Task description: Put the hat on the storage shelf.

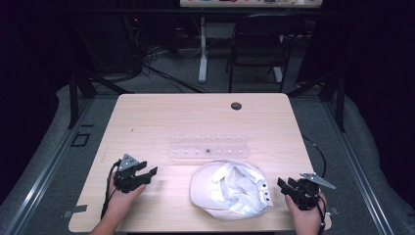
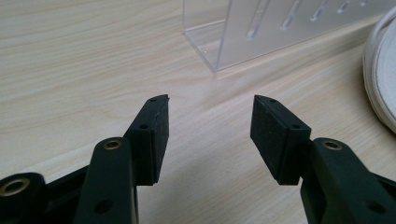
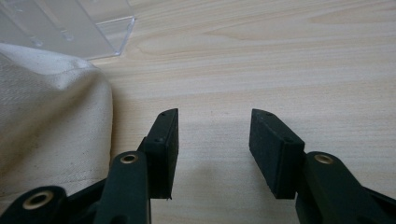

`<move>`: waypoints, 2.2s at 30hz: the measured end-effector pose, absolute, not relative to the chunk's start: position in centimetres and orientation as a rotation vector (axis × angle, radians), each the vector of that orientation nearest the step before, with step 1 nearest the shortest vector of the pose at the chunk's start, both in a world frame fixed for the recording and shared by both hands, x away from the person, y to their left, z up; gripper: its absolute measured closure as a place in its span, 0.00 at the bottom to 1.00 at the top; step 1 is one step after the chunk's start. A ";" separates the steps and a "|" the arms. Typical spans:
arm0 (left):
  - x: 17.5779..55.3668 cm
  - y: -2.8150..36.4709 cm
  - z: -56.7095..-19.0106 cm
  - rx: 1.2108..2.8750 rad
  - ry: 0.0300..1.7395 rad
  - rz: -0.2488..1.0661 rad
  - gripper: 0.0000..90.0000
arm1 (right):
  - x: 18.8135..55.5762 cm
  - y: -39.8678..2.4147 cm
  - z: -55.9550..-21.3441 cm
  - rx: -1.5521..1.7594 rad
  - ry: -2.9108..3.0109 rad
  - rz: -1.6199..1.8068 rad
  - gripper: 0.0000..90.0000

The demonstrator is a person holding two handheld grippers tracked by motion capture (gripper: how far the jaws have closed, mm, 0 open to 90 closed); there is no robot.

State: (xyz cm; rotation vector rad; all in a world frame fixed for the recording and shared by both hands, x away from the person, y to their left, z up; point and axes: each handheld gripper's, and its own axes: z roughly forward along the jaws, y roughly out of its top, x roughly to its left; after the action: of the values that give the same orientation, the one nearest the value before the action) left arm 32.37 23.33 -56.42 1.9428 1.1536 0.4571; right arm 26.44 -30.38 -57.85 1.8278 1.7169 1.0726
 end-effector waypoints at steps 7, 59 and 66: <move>32.3 23.0 -56.4 1.969 1.142 0.452 0.53 | 26.3 -30.1 -57.6 1.840 1.718 1.131 0.61; 32.1 22.7 -56.5 1.984 1.123 0.448 0.53 | 27.6 -26.8 -52.1 2.093 2.319 1.129 0.68; 32.1 22.7 -56.5 1.981 1.129 0.446 0.53 | 27.9 -26.4 -52.6 2.134 2.326 1.141 0.69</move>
State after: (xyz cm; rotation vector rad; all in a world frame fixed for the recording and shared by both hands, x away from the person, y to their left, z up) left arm 32.10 22.69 -56.46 1.9810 1.1289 0.4465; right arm 27.90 -26.43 -52.63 2.1345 2.3260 1.1407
